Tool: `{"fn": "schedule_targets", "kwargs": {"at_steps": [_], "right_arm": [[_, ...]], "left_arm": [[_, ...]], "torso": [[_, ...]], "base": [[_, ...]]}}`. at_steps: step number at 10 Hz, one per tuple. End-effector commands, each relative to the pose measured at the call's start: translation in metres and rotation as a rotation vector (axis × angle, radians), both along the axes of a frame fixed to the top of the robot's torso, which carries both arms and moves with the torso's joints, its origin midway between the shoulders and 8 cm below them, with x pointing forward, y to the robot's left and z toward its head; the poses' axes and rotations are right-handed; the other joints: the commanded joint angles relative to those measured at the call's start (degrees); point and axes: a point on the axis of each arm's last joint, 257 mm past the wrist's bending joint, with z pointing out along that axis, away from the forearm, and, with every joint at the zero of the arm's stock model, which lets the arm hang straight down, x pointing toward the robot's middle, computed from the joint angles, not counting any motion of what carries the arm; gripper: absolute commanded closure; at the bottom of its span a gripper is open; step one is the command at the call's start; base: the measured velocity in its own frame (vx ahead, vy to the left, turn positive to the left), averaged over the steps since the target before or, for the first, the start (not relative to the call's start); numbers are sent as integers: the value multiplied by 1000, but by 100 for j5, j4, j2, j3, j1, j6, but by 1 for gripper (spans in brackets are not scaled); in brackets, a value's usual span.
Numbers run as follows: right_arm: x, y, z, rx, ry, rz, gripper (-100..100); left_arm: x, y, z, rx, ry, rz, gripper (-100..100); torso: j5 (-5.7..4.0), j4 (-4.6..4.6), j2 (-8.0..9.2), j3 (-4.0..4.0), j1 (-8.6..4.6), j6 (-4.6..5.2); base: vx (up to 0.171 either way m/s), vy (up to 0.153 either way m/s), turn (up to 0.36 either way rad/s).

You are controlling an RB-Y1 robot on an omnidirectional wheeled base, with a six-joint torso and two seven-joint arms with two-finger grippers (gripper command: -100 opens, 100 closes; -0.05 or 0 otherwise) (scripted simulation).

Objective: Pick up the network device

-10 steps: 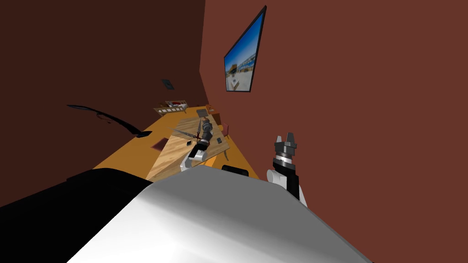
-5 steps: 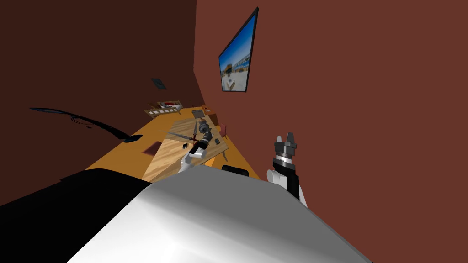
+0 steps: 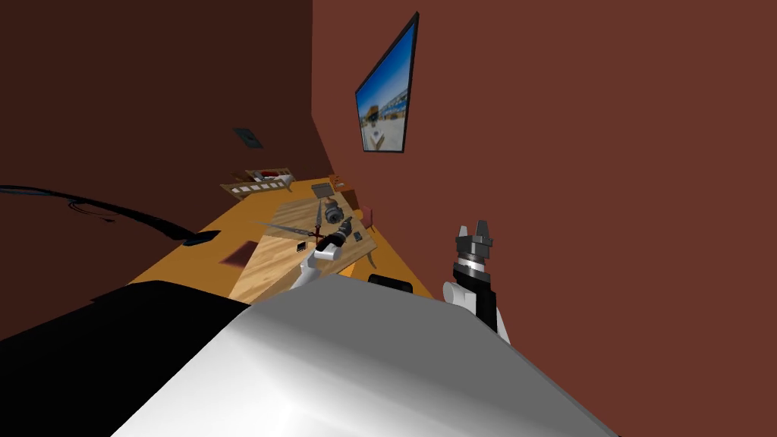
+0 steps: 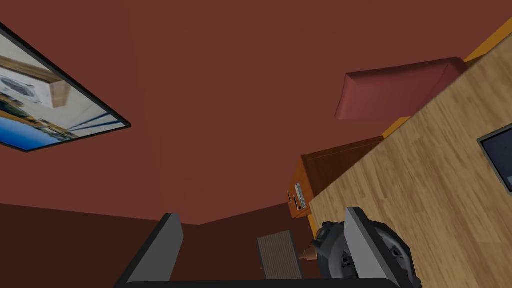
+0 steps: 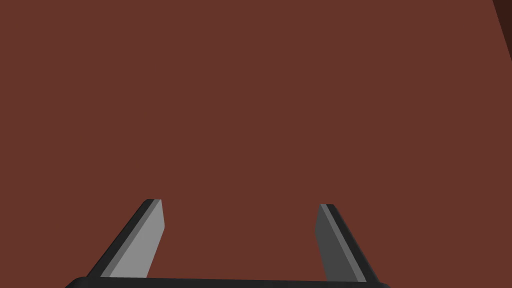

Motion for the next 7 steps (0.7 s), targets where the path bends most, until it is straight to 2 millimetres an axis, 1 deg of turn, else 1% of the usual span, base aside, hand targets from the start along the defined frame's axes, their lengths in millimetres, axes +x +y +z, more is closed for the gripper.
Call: {"fn": "schedule_targets", "kwargs": {"at_steps": [1, 2, 3, 4, 5, 6, 7], "right_arm": [[0, 0, 0, 0, 0, 0, 0], [0, 0, 0, 0, 0, 0, 0], [0, 0, 0, 0, 0, 0, 0], [0, 0, 0, 0, 0, 0, 0], [0, 0, 0, 0, 0, 0, 0], [0, 0, 0, 0, 0, 0, 0], [0, 0, 0, 0, 0, 0, 0]], "left_arm": [[1, 11, -23, 26, 80, -1, -100], [-1, 14, -32, 23, 101, 5, -100], [-1, 26, -49, 46, 159, 7, -100], [-3, 27, -56, 44, 183, 8, -100], [-5, 39, -73, 65, 245, 10, -100], [-8, 40, -79, 62, 267, 12, -100], [-9, 51, -91, 84, 319, 10, -100]], "torso": [[0, 0, 0, 0, 0, 0], [1, -1, -1, -1, 2, 3], [1, -1, 0, 0, 1, -1], [0, 0, 0, 0, 0, 3], [1, 0, -1, -1, 2, -1], [1, 0, -1, -1, 3, 1], [1, 0, 0, 0, 3, -2]], "base": [[6, 14, -147], [5, 15, -85], [4, 13, -181], [4, 18, -83], [7, 18, -148], [4, 19, -77], [4, 17, -143]]}}
